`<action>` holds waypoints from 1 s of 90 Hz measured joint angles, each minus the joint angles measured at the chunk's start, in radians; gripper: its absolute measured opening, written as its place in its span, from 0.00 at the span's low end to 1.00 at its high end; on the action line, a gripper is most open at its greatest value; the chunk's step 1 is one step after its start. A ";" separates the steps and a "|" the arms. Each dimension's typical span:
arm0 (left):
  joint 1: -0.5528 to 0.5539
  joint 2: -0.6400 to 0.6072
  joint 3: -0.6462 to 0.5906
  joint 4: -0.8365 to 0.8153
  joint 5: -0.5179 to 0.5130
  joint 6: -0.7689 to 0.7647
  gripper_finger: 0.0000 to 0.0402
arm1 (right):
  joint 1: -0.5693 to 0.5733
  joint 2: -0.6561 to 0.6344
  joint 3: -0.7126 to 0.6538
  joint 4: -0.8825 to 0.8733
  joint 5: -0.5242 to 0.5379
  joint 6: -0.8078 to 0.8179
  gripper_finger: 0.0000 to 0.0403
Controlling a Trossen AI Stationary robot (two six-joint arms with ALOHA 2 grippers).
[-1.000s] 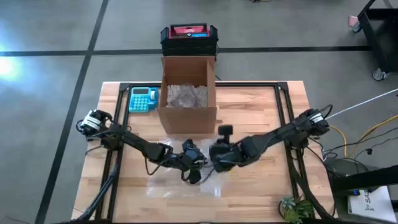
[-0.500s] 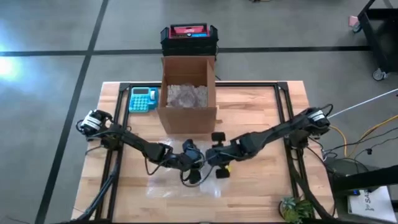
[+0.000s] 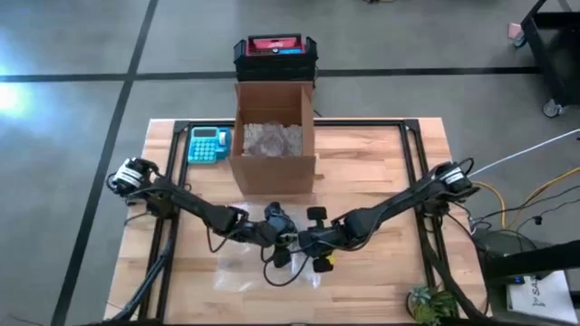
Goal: Wrap mug
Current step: Wrap the white mug using the bubble wrap
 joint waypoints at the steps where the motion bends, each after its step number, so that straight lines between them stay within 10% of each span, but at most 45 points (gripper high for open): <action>1: 0.000 -0.008 0.000 0.001 0.004 -0.004 0.18 | 0.000 0.000 0.001 0.001 -0.001 -0.002 0.02; 37: -0.007 0.102 -0.003 0.045 0.025 -0.033 0.18 | -0.002 -0.005 0.009 0.022 -0.003 -0.066 0.02; 63: -0.006 0.150 0.003 0.061 0.010 -0.037 0.18 | 0.002 -0.030 0.186 -0.268 -0.006 -0.076 0.02; 90: -0.006 0.128 -0.001 0.077 0.001 0.010 0.18 | 0.005 -0.032 0.170 -0.211 -0.170 -0.092 0.02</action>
